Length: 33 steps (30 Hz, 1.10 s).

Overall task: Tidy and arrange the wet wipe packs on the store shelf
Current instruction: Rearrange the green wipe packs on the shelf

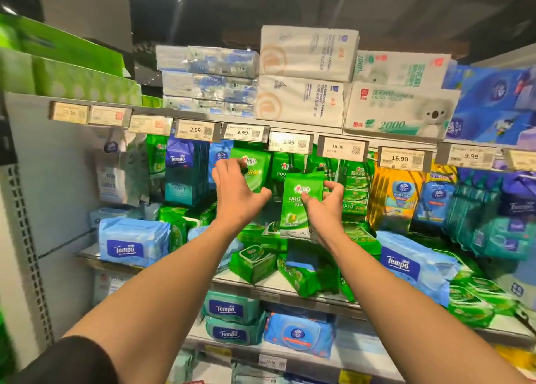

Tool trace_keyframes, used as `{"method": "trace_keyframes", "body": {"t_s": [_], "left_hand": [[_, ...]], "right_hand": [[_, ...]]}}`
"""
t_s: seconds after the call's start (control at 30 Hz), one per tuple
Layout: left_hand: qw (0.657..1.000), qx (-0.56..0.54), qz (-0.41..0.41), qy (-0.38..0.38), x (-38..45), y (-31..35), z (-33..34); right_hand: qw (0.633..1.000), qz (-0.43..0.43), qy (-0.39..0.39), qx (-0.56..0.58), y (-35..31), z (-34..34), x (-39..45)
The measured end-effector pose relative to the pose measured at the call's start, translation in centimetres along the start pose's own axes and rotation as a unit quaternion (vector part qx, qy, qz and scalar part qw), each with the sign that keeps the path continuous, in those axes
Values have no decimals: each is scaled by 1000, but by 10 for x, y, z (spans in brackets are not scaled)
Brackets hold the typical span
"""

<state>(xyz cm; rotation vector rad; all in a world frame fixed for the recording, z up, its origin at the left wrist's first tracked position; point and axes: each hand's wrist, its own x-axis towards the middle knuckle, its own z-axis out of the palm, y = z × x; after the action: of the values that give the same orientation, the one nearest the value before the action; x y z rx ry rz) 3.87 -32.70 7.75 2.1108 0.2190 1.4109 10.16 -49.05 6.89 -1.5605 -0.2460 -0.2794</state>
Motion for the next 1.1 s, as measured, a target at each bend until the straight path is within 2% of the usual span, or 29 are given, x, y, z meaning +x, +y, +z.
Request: {"method": "trace_keyframes", "body": {"t_s": [0.23,0.47,0.77,1.1], "left_hand": [[999,17,-13,35,22,-16,0],[999,30,30,-23,30,-29,9],[999,-8,40,-21,30,-34,14],[997,33,34,-60,34,-47,22]], "right_hand": [[999,-23,-16,16,5,20,17],[999,-45,1,20,15,33,14],[999,-29,43,-3,21,30,2],[999,-33,40,-15,26,40,1]]}}
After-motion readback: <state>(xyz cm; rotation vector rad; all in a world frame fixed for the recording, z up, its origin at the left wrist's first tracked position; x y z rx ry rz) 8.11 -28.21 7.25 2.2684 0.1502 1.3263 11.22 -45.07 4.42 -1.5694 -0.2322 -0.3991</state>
